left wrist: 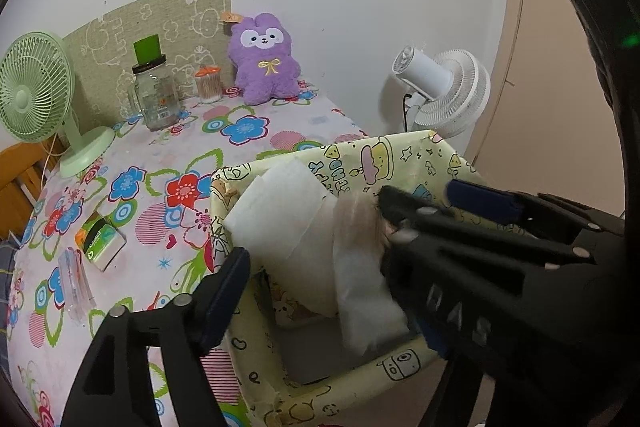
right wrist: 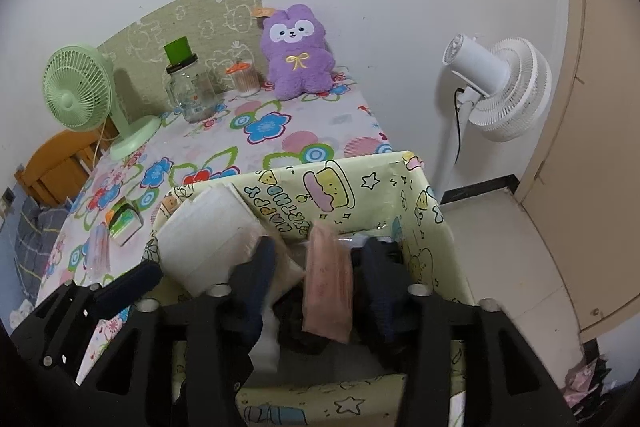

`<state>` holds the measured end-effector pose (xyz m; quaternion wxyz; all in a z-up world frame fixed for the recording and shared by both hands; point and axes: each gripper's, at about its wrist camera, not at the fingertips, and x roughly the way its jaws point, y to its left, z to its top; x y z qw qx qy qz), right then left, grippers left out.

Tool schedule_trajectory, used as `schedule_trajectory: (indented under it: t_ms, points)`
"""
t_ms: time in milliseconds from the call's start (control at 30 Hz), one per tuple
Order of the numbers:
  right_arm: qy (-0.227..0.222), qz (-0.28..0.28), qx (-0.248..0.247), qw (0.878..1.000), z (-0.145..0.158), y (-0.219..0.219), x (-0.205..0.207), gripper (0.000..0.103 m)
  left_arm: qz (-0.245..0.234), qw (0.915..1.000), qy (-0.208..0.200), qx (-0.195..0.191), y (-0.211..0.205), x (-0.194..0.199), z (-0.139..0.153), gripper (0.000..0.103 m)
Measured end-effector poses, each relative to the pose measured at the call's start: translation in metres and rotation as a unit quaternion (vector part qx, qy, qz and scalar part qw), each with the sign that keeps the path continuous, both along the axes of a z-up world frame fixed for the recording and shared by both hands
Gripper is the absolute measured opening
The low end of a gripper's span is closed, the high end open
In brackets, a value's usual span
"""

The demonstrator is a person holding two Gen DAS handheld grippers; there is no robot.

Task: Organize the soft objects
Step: 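Open the right tool over the gift box while the left tool releases the white pad inside, then withdraw both tools from the gift box back over the table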

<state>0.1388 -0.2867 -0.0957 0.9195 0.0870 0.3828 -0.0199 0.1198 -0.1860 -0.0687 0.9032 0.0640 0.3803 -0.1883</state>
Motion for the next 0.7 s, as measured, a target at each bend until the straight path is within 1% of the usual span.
schedule_trajectory:
  t_ms: [33, 133, 233, 333, 433, 567, 700]
  points:
    - [-0.006, 0.0, -0.003, 1.0, 0.002, 0.001, -0.003, 0.073, -0.001, 1.0, -0.001, -0.001, 0.0, -0.001, 0.001, 0.082]
    - [-0.024, 0.004, -0.017, 1.0, 0.011, 0.007, -0.011, 0.078, 0.003, 1.0, -0.007, -0.004, 0.004, -0.004, 0.006, 0.084]
    - [-0.031, 0.006, -0.022, 0.999, 0.017, 0.012, -0.016, 0.082, 0.017, 0.9998, -0.012, -0.002, 0.01, -0.007, 0.011, 0.091]
    - [-0.039, 0.011, -0.025, 0.999, 0.024, 0.02, -0.021, 0.086, 0.021, 0.9996, -0.016, -0.005, 0.018, -0.01, 0.017, 0.094]
    - [-0.046, 0.015, -0.031, 0.998, 0.029, 0.028, -0.027, 0.089, 0.028, 0.9993, -0.024, -0.005, 0.026, -0.015, 0.022, 0.096]
    - [-0.055, 0.023, -0.038, 0.997, 0.037, 0.041, -0.033, 0.09, 0.038, 0.9987, -0.034, -0.004, 0.037, -0.02, 0.03, 0.099]
    - [-0.063, 0.03, -0.039, 0.997, 0.044, 0.053, -0.038, 0.092, 0.047, 0.9981, -0.041, -0.005, 0.048, -0.024, 0.036, 0.101]
